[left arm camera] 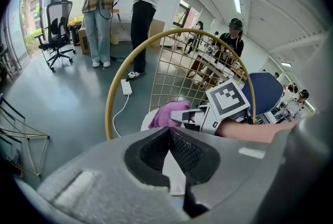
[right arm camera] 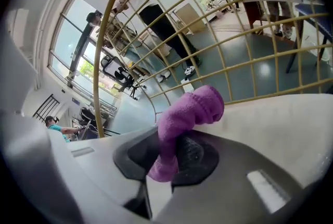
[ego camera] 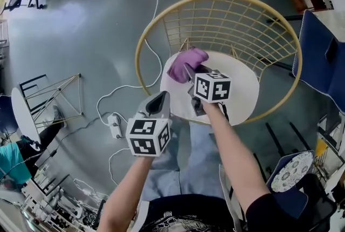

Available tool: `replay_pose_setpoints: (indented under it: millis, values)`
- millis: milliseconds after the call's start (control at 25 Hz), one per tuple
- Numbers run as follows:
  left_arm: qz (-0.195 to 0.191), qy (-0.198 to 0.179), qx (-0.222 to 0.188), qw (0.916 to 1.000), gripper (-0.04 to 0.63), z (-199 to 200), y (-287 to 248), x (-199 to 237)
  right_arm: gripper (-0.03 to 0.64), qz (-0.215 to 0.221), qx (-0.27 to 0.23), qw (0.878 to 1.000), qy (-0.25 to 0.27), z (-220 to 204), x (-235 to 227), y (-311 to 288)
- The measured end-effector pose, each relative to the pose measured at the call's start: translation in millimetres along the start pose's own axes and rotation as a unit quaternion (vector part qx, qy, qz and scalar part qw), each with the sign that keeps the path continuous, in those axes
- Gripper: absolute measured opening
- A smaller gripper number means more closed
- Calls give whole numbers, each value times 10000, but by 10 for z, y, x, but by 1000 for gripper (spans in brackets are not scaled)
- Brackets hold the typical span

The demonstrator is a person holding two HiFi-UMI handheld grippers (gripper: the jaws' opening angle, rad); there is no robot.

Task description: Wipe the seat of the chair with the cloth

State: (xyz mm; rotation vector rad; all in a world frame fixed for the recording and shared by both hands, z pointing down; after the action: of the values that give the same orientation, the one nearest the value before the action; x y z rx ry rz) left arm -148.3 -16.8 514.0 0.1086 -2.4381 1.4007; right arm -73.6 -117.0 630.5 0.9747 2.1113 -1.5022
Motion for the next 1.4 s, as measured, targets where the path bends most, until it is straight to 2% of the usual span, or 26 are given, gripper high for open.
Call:
replay_pose_setpoints:
  millis: [320, 720, 1160, 1400]
  values:
    - [-161, -262, 126, 9994, -3, -14, -137, -250, 60, -418, -274, 9981, -352, 46, -456, 279]
    - [-392, -554, 215, 9975, -3, -29, -278, -614, 60, -933, -654, 9887, -970, -17, -1014, 756]
    - [-628, -904, 401, 9931, -3, -71, -444, -977, 60, -1614, -980, 9699, -1539, -254, -1528, 1424]
    - [-719, -1070, 489, 9905, -3, -65, -543, -1102, 61, -1819, -1101, 9596, -1843, -456, -1685, 1721]
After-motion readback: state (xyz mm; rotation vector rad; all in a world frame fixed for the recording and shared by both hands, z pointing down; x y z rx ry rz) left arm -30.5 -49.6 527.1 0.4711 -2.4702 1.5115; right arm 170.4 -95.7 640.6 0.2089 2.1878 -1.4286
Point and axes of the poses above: the fingertips, and each gripper's own axes: y backward along the fingers, x to its left, z out of its top, the point moved 4 cm from there along y, backward along the fingers, and after that the axes turned 2 degrees about -z, right-handed, at the moved point
